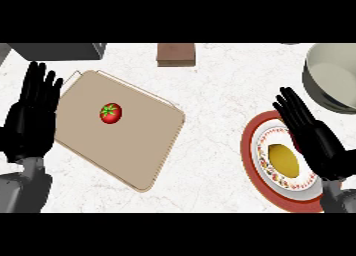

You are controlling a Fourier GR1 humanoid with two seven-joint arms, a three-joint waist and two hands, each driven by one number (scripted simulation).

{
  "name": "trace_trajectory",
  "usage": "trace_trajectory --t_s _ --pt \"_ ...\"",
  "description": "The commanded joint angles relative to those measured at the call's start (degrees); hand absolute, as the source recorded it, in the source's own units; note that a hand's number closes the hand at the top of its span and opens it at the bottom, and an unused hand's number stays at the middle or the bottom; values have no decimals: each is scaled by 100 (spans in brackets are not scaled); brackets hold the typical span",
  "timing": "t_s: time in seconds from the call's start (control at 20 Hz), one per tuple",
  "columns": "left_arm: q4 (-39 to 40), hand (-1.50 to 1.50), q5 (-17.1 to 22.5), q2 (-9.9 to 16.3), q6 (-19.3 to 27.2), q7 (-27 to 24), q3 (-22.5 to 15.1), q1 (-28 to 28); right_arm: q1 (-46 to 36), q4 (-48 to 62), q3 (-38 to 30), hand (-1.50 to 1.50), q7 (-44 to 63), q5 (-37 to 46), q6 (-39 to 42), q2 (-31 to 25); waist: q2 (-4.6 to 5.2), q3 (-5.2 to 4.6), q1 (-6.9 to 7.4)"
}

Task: Pick the lemon from the plate and place it in the bowl

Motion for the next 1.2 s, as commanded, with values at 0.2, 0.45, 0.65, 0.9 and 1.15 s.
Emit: trace_trajectory --t_s 0.2,0.45,0.65,0.9,1.15 --pt "224 0 46 15 -1077 212 -914 375 589 -765 -559 150 -515 1276 -225 -1237 -81 -25 -214" --pt "319 0 122 -162 -1344 181 -1243 554 1513 -519 -1217 -150 -758 2231 -2232 -713 -85 -17 -344" --pt "397 0 63 -170 -1535 208 -1346 435 2243 -1240 -300 -150 -1766 3074 -1879 -736 -59 -16 -61" --pt "428 0 -52 -313 -1504 78 -1511 592 2655 -1548 -204 -150 -289 4815 -2248 -1655 -46 -47 -38" --pt "362 0 -64 -299 -1462 113 -1443 584 2900 -2855 -253 -150 2159 5644 -1554 -2138 -62 -59 -22"
